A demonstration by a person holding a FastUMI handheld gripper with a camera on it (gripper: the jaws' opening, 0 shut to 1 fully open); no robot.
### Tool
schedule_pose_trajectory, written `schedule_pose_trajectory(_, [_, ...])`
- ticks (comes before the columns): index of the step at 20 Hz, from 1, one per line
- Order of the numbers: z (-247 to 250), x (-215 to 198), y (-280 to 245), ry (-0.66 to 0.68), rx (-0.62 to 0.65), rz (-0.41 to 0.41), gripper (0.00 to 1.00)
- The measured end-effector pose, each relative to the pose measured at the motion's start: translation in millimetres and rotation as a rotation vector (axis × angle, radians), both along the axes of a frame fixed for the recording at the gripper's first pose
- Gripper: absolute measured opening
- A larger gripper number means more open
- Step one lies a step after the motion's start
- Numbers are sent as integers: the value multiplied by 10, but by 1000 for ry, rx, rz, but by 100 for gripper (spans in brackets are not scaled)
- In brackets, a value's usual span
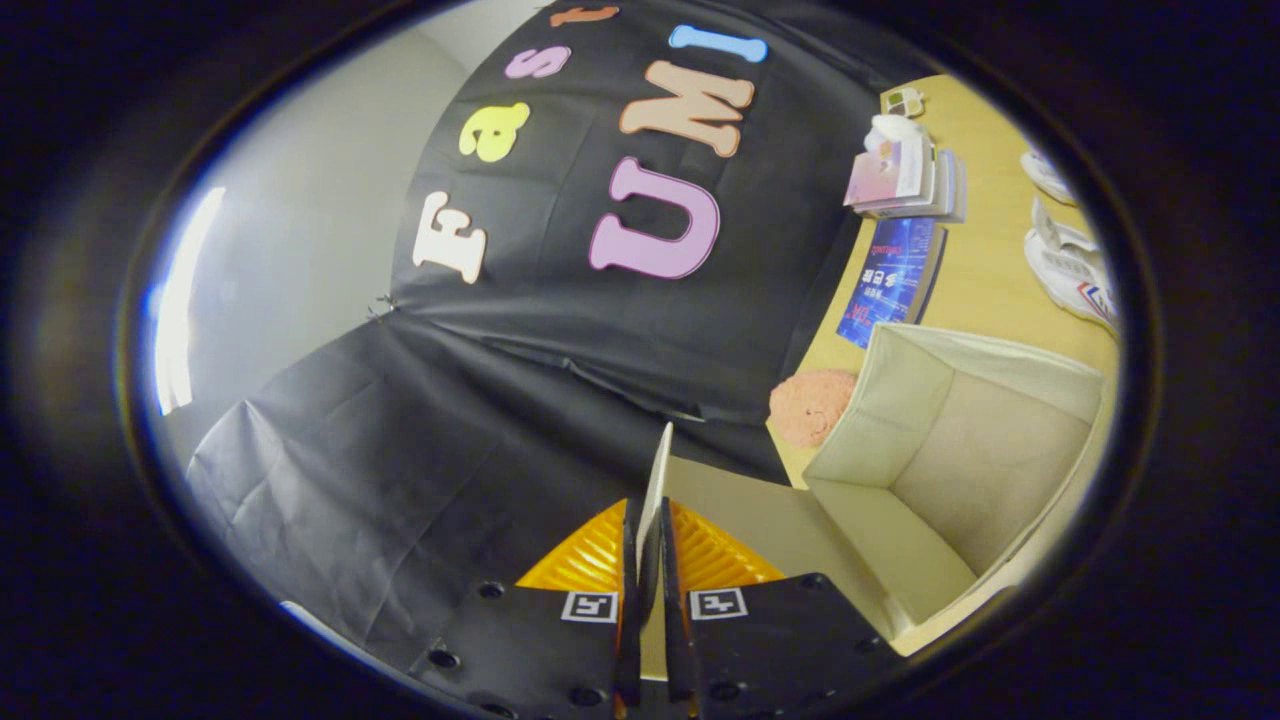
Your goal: Open the storage box then place both shoes into the box .Put the left shoe in first, then the right shoe, with the right side of both shoes facing outward in a uniform manner.
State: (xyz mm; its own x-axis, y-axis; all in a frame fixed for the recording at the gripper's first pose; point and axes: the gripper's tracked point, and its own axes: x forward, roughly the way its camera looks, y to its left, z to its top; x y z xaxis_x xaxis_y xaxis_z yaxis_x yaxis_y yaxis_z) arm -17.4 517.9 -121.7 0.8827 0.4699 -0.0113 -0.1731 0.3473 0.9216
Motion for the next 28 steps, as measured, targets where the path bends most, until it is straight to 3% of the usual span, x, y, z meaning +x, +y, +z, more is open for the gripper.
schedule_pose_trajectory(6, [-108,-118,416,-15,-159,81,72])
schedule_pose_trajectory(9, [-135,-151,342,-44,-219,88,97])
schedule_pose_trajectory(14, [-158,-164,-252,-83,-391,50,97])
schedule_pose_trajectory(19, [-427,-75,-1389,-47,-659,-45,98])
schedule_pose_trajectory(24, [-945,-38,-2611,76,-909,-124,98])
schedule_pose_trajectory(28, [-1340,-37,-3239,188,-985,-153,99])
